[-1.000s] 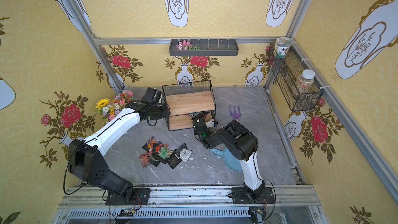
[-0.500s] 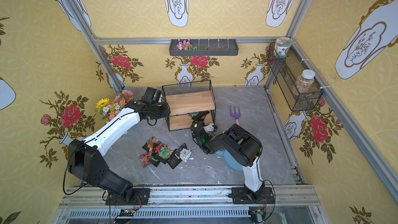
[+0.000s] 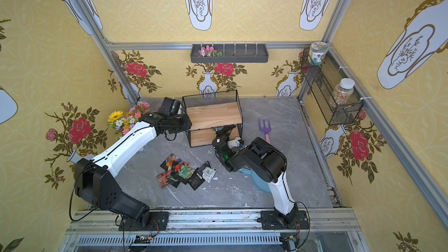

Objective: Remove the tea bags from the shelf
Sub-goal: Pick up the tea bag from the shelf.

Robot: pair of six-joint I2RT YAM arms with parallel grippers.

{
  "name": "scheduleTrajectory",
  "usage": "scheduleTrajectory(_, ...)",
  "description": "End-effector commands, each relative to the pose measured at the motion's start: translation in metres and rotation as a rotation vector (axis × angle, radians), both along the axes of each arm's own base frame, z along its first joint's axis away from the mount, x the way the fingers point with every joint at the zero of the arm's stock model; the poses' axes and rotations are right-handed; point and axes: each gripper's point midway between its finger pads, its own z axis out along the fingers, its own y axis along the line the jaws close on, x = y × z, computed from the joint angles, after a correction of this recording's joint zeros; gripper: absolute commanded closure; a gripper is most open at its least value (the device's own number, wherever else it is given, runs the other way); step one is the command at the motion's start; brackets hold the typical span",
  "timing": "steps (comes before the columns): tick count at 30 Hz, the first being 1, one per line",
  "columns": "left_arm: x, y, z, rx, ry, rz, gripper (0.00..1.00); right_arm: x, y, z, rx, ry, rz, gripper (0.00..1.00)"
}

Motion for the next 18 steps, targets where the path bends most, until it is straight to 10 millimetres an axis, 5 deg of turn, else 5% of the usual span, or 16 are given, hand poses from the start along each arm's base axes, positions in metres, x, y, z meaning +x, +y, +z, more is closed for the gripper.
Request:
scheduleTrajectory(1,0.001,-0.008,0.006,-0.035,-0.024,-0.027,0.58,0.007,-0.003,0.009,0.005,-0.045,-0.039,0.57)
scheduleTrajectory(12,-0.002,-0.011,0.004,-0.03,-0.031,-0.079,0.59,0.018,-0.005,-0.001,0.0,-0.056,-0.131,0.59)
scheduleTrajectory(18,-0.003,-0.012,0.002,-0.025,-0.03,-0.093,0.6,0.024,0.0,-0.011,0.028,-0.06,-0.174,0.68)
